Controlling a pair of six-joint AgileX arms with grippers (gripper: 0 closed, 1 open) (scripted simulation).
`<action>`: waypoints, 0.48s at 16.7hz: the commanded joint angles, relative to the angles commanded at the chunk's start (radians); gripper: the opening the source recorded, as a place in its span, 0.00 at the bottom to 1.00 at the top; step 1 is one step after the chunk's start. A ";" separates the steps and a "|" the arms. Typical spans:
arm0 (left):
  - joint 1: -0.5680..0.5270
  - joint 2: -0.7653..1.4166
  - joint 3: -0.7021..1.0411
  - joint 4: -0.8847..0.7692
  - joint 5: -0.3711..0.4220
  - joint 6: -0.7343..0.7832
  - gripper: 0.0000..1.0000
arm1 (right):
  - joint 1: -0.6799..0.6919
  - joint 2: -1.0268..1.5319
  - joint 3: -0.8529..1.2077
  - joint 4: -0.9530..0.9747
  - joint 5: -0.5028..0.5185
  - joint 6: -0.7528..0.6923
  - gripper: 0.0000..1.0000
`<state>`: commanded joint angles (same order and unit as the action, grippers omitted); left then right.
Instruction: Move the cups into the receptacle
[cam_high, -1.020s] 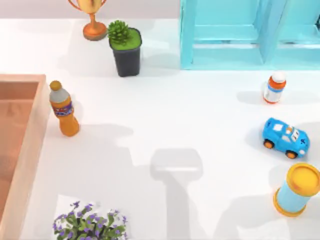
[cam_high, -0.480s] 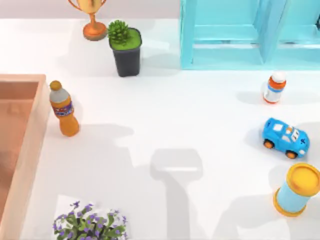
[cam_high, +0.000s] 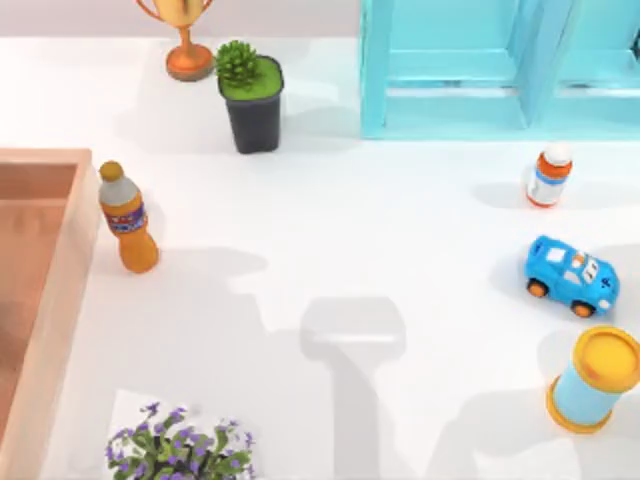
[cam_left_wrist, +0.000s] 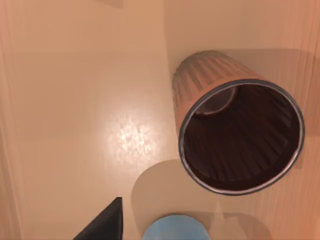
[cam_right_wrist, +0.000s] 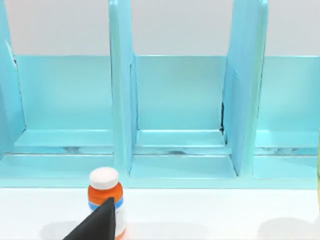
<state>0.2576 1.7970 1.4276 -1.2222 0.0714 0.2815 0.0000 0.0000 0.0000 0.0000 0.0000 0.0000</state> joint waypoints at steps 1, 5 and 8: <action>-0.002 0.000 0.000 0.000 0.000 0.000 1.00 | 0.000 0.000 0.000 0.000 0.000 0.000 1.00; 0.001 0.010 0.075 -0.075 -0.001 -0.003 1.00 | 0.000 0.000 0.000 0.000 0.000 0.000 1.00; 0.000 0.023 0.227 -0.209 0.000 -0.003 1.00 | 0.000 0.000 0.000 0.000 0.000 0.000 1.00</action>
<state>0.2575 1.8199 1.6551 -1.4309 0.0711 0.2781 0.0000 0.0000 0.0000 0.0000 0.0000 0.0000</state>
